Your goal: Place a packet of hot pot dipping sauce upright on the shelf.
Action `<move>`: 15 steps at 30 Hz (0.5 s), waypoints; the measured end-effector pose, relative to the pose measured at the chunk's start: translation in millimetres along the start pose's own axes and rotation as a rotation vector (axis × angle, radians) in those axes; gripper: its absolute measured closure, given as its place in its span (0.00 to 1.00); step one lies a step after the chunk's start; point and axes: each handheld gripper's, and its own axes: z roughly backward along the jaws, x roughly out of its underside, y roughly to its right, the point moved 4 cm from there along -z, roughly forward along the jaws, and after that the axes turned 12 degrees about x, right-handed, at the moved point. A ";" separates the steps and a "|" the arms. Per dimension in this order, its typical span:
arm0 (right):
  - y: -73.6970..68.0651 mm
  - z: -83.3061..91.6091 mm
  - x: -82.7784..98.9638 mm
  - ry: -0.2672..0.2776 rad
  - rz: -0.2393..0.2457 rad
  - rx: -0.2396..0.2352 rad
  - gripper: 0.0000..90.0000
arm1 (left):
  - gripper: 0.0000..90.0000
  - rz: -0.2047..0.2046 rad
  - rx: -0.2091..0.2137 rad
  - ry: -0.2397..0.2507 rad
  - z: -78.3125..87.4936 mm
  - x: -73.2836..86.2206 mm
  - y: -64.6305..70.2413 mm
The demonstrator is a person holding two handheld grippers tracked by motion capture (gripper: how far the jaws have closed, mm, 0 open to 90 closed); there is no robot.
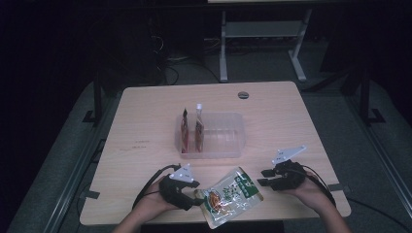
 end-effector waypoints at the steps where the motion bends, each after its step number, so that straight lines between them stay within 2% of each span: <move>1: 0.2 1.0 0.8 0.004 -0.007 0.005 0.63 | 0.40 -0.001 -0.003 -0.008 -2.7 -1.7 -0.4; 7: 2.2 4.5 6.6 0.002 -0.019 0.020 0.61 | 0.40 -0.011 0.007 -0.022 -19.4 -12.4 -4.2; 9: 3.2 4.9 6.9 0.007 -0.021 0.023 0.60 | 0.40 -0.002 0.016 -0.028 -27.3 -15.5 -2.8; 12: 4.1 5.9 5.9 0.019 -0.019 0.026 0.59 | 0.41 -0.016 0.006 -0.050 -33.4 -17.9 -1.2; 15: 4.2 5.4 5.7 0.018 -0.024 0.027 0.57 | 0.43 -0.004 0.002 -0.046 -37.1 -19.0 -1.1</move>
